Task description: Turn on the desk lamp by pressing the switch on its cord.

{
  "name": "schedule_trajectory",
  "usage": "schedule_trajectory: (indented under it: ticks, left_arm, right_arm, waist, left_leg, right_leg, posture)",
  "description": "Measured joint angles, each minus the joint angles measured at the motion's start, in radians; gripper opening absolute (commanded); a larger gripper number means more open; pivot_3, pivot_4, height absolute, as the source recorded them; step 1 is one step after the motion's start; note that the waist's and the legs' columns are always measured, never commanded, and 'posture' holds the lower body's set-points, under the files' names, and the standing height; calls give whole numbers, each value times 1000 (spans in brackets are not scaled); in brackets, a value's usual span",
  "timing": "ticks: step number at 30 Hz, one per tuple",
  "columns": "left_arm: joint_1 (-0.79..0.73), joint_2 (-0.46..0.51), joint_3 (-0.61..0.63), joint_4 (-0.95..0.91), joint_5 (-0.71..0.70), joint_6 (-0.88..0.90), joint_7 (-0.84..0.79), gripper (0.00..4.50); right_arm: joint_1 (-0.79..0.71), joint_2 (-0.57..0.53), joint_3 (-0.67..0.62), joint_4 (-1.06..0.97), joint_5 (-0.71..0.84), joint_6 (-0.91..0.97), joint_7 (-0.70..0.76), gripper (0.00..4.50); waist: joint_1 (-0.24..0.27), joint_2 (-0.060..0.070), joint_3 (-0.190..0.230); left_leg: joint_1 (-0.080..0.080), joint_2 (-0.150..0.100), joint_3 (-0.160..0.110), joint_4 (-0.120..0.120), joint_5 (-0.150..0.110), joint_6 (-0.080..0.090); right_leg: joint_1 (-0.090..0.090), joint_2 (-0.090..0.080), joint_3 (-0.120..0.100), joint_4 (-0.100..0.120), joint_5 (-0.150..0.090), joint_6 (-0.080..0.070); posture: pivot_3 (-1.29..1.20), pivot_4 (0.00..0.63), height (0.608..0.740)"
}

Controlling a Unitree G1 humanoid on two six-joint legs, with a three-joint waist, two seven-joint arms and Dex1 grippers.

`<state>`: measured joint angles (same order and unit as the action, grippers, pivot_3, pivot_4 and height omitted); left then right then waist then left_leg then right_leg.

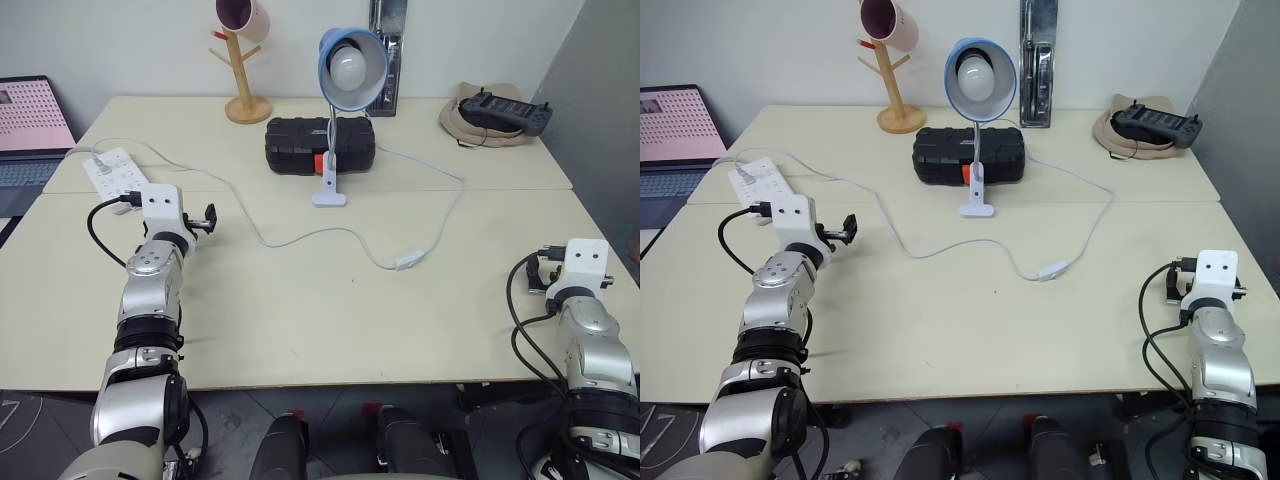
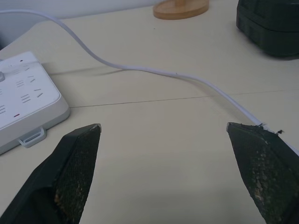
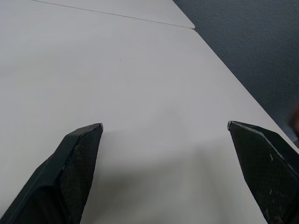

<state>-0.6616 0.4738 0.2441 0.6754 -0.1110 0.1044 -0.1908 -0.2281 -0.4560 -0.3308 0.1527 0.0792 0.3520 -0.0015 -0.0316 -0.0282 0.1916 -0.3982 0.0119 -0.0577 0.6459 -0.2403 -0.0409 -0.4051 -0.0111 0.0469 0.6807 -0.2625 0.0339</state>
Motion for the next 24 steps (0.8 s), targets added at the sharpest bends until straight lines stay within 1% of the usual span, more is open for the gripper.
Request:
schedule_trajectory:
  ticks: [16,21,24]
  left_arm:
    - [1,2,-19,-13,1,2,-88,4496]
    - [36,23,-103,-157,-8,7,-285,4496]
    - [69,24,-144,-295,-40,56,-379,4496]
  right_arm:
    - [3,-10,9,-1,-19,0,25,4500]
    - [-23,-80,80,-4,-19,-3,155,4500]
    - [-67,-117,149,-25,-6,-19,294,4500]
  waist:
    - [0,0,0]
    - [-1,0,0]
    - [-6,0,0]
  left_leg:
    - [0,0,0,0,0,0]
    - [0,0,1,0,0,0]
    - [0,1,1,0,0,0]
  right_leg:
    - [0,0,0,0,0,0]
    - [0,0,0,0,0,0]
    - [0,1,1,0,0,0]
  posture:
    - [0,150,740]
    - [0,150,740]
    - [0,150,740]
